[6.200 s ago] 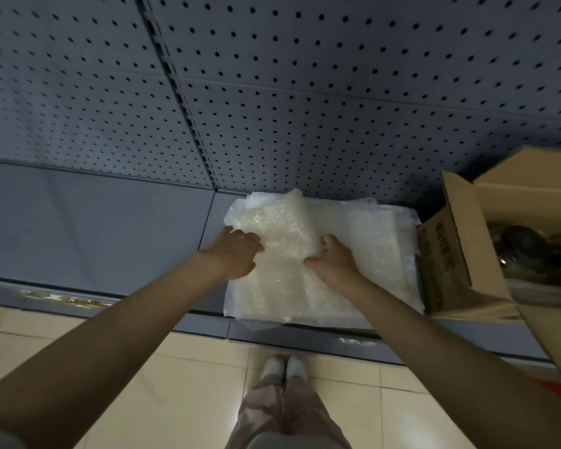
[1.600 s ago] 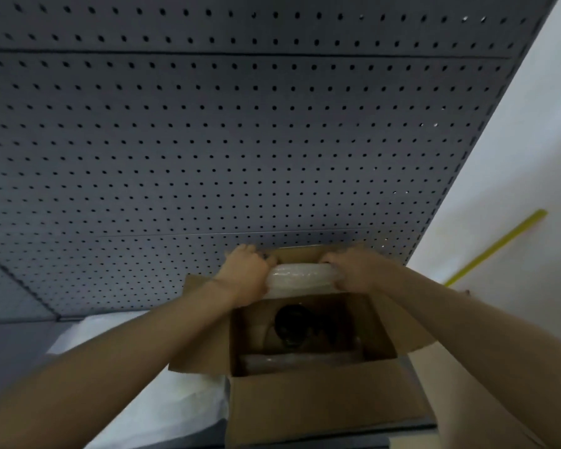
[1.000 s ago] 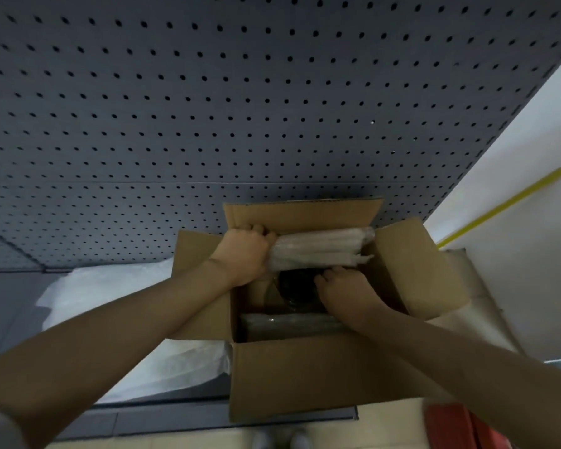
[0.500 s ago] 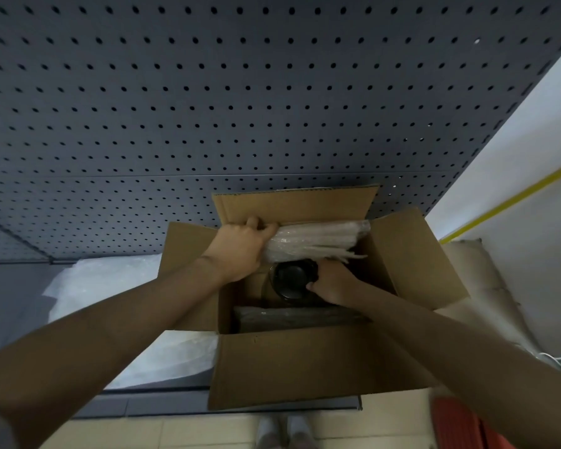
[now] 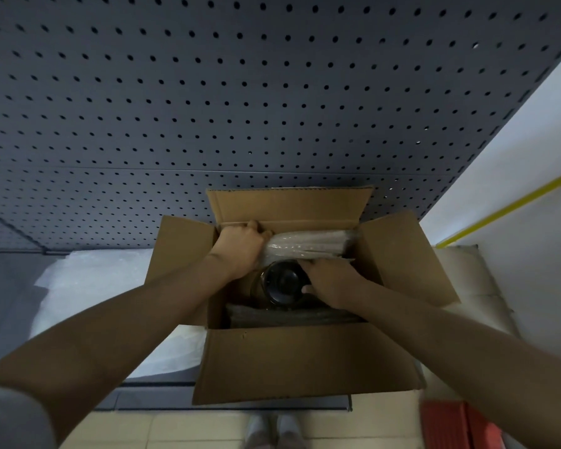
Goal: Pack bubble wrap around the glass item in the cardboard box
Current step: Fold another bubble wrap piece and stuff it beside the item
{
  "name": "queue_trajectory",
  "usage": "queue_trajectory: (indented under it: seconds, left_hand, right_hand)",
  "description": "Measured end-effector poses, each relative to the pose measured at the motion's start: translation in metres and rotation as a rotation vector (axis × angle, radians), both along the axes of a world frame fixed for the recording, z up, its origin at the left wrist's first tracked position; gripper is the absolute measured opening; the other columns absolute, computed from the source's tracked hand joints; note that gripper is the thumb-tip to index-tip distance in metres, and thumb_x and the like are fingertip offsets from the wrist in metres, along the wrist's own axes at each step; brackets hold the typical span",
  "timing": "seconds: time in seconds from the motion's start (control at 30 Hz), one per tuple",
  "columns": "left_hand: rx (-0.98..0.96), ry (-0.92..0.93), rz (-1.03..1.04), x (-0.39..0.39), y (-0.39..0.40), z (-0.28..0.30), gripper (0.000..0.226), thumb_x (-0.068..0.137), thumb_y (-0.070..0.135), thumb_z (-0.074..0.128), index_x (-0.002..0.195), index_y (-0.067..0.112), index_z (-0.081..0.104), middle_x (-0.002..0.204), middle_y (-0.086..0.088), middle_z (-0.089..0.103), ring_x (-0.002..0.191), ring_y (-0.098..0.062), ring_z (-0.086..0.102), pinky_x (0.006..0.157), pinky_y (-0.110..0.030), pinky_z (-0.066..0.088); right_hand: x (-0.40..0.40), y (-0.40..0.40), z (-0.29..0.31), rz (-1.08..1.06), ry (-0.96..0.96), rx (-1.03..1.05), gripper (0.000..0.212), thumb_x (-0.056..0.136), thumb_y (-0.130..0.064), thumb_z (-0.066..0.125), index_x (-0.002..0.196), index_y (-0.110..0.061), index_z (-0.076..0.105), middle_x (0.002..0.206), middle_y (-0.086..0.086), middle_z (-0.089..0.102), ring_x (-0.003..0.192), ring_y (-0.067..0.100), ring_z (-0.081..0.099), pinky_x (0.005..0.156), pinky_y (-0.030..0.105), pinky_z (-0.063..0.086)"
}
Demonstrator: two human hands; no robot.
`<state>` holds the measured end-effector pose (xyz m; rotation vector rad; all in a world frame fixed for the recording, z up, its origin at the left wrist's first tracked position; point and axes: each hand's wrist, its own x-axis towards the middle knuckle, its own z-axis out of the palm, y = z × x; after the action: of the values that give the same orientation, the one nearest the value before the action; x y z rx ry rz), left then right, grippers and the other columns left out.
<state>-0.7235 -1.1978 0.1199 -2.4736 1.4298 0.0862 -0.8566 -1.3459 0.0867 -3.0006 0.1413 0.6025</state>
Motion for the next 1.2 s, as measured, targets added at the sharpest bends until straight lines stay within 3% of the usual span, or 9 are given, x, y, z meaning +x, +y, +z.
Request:
queue_trajectory:
  seconds: [0.07,0.13,0.23,0.4,0.53,0.8,0.9,1.2]
  left_hand:
    - [0.021,-0.002,0.001,0.003,-0.002,-0.001,0.048,0.095,0.024,0.045,0.143,0.024,0.038,0.127,-0.011,0.052,0.100,-0.027,0.062,0.082,-0.042,0.054]
    - [0.041,-0.004,0.003,0.004,-0.002,0.000,0.048,0.095,0.020,0.045,0.143,0.024,0.038,0.129,-0.011,0.050,0.103,-0.028,0.061,0.084,-0.045,0.054]
    - [0.055,0.026,0.003,0.005,0.001,0.002,0.052,0.096,0.015,0.046,0.146,0.024,0.034,0.134,-0.012,0.046,0.110,-0.030,0.057,0.089,-0.048,0.050]
    - [-0.066,0.128,-0.045,0.009,0.013,0.002,0.057,0.090,0.013,0.056,0.144,0.021,0.036,0.136,-0.009,0.041,0.116,-0.026,0.050,0.091,-0.038,0.047]
    - [-0.150,0.150,-0.043,0.011,0.018,0.003,0.051,0.091,0.014,0.056,0.140,0.021,0.043,0.136,-0.004,0.048,0.112,-0.023,0.057,0.090,-0.034,0.047]
    - [-0.075,0.264,0.109,0.022,0.003,-0.016,0.031,0.087,0.003,0.054,0.115,0.013,0.062,0.117,-0.007,0.063,0.103,-0.025,0.062,0.090,-0.037,0.051]
    - [-0.025,0.291,0.130,0.020,-0.004,-0.023,0.026,0.090,0.003,0.050,0.112,0.012,0.061,0.117,-0.009,0.063,0.103,-0.026,0.062,0.086,-0.034,0.049]
    - [0.011,0.314,0.138,0.020,-0.019,-0.034,0.025,0.095,0.004,0.045,0.112,0.011,0.063,0.118,-0.011,0.063,0.107,-0.027,0.061,0.087,-0.035,0.049]
  right_hand:
    - [-0.002,0.000,0.015,0.103,-0.199,-0.068,0.037,0.093,-0.033,0.054,0.126,-0.015,0.054,0.125,0.007,0.060,0.112,0.023,0.056,0.094,0.038,0.048]
    - [-0.001,-0.006,0.029,0.174,-0.360,-0.092,0.047,0.087,-0.029,0.064,0.129,-0.015,0.051,0.127,0.006,0.052,0.116,0.025,0.048,0.095,0.039,0.044]
    - [0.005,-0.024,0.042,-0.011,-0.245,-0.032,0.066,0.083,-0.028,0.067,0.141,-0.020,0.036,0.139,0.006,0.039,0.125,0.027,0.040,0.102,0.040,0.039]
    - [0.021,-0.037,0.046,-0.002,-0.122,-0.003,0.042,0.090,-0.016,0.055,0.132,-0.020,0.051,0.126,0.008,0.056,0.110,0.024,0.055,0.087,0.033,0.046]
    - [0.031,-0.039,0.042,-0.009,-0.103,-0.008,0.040,0.091,-0.010,0.053,0.130,-0.016,0.052,0.114,0.011,0.061,0.099,0.025,0.059,0.079,0.035,0.050]
    - [0.057,-0.031,0.028,0.078,-0.032,-0.100,0.026,0.088,-0.008,0.054,0.113,-0.015,0.060,0.107,0.009,0.063,0.095,0.024,0.060,0.069,0.030,0.042]
    - [0.064,-0.026,0.024,0.106,-0.021,-0.162,0.024,0.088,-0.009,0.054,0.110,-0.016,0.061,0.106,0.007,0.064,0.096,0.024,0.061,0.068,0.030,0.039]
    - [0.070,-0.024,0.005,0.064,0.023,-0.171,0.023,0.086,-0.006,0.056,0.103,-0.016,0.067,0.101,0.006,0.066,0.093,0.023,0.064,0.072,0.030,0.047]
